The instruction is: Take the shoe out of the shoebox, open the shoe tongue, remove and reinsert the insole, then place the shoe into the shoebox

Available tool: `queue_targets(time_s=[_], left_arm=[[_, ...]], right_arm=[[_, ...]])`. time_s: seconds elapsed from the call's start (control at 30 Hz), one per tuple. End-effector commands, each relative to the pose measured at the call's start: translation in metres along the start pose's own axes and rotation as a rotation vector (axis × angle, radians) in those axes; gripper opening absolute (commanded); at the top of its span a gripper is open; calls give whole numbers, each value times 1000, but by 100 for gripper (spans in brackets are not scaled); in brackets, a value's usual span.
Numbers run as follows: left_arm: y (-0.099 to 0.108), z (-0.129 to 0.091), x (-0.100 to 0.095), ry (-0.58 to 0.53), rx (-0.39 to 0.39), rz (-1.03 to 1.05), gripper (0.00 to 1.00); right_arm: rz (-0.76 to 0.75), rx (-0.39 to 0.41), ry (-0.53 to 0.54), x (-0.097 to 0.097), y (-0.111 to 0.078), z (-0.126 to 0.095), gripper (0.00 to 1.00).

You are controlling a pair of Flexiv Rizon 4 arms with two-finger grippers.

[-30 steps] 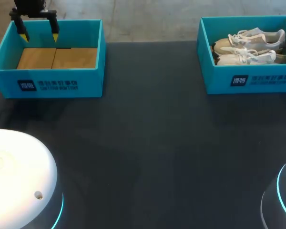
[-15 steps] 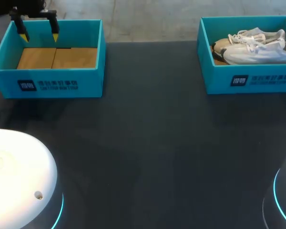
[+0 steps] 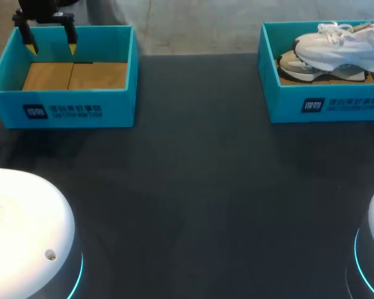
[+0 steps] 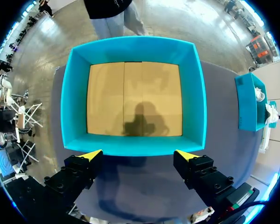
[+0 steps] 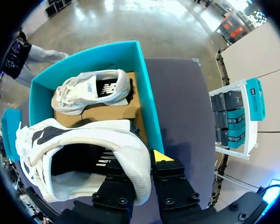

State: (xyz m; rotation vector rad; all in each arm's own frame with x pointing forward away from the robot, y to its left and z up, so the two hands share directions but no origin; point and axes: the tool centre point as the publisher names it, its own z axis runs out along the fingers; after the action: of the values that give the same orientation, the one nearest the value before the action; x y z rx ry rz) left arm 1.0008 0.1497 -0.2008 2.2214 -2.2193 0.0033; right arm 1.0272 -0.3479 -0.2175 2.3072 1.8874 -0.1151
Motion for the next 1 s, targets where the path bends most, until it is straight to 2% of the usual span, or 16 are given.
queue_targets(time_s=[0.03, 0.23, 1.0], left_arm=[[0, 0, 0, -1, 0, 0, 100], [0, 0, 0, -1, 0, 0, 100], [0, 0, 0, -1, 0, 0, 100]], right_arm=[[-12, 0, -15, 4, -1, -22, 0], [-29, -1, 12, 11, -4, -34, 0], [-29, -1, 12, 11, -4, -34, 0]])
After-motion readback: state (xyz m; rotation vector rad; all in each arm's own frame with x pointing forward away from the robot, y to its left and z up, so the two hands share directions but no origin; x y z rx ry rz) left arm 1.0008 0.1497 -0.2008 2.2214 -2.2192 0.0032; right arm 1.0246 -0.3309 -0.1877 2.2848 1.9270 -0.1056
